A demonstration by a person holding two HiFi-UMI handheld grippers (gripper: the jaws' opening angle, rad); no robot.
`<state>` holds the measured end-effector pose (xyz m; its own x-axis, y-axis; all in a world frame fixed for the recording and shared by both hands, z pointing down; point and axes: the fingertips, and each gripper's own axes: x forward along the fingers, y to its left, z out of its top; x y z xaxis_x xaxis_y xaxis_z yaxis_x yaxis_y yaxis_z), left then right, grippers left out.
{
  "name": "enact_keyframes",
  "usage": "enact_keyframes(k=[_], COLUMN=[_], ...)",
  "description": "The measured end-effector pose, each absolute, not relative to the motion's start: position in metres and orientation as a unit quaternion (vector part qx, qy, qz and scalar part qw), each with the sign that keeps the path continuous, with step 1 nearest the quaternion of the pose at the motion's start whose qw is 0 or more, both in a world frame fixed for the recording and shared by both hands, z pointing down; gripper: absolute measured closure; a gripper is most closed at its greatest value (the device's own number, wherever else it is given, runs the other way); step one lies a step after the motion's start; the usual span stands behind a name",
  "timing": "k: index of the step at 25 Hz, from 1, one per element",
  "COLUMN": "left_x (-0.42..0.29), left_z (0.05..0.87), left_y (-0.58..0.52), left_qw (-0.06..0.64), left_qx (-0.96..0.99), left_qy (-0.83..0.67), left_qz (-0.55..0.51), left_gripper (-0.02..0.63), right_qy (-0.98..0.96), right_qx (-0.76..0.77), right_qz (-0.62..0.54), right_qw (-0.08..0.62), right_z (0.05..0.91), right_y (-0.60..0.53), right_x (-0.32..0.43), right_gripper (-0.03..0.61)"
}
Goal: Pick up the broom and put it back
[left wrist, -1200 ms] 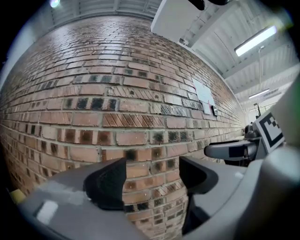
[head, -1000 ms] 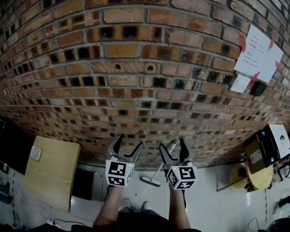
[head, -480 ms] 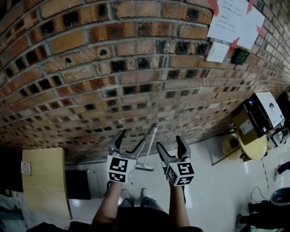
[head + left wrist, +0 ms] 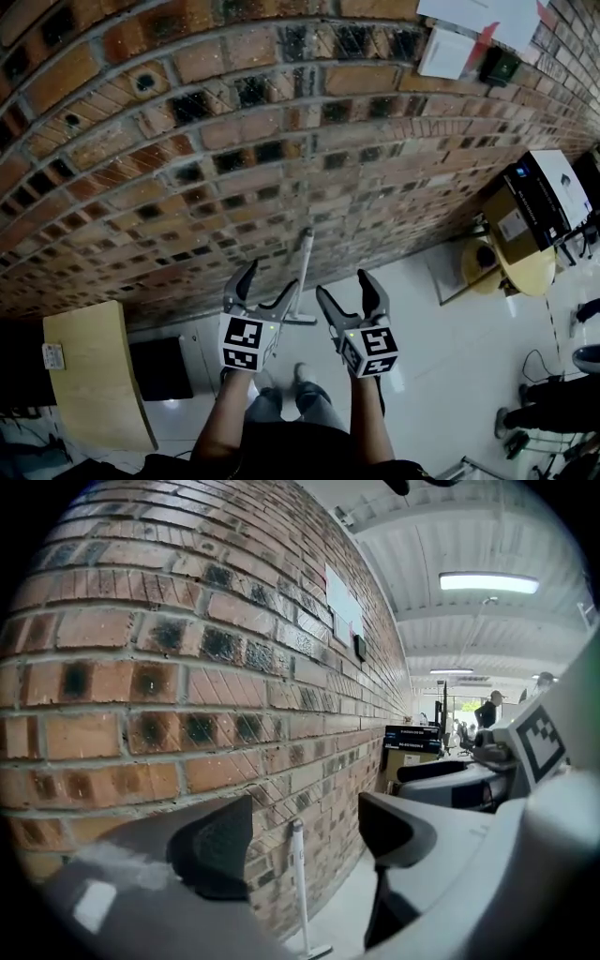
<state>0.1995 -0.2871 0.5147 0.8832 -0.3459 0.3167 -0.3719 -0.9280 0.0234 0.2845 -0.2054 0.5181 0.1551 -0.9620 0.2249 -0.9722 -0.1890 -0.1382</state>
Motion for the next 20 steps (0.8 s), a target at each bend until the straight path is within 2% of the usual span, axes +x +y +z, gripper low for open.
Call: enact_keyframes(k=[14, 20], left_x=[0.263, 0.257], left_z=[0.559, 0.581], left_y=[-0.263, -0.276], left_qw=[0.052, 0.059], left_qx=[0.979, 0.976], left_qy=[-0.1, -0.105], left_qz=[0.168, 0.182], left_gripper=[0.258, 0.258], right_qy=[-0.583, -0.599], right_qx=[0.788, 0.762], right_qz=[0.181, 0.233], right_qw=[0.078, 0.079], right_z=[0.643, 0.719], right_y=[-0.11, -0.136], right_x=[0.337, 0.33], right_gripper=[0.188, 0.189])
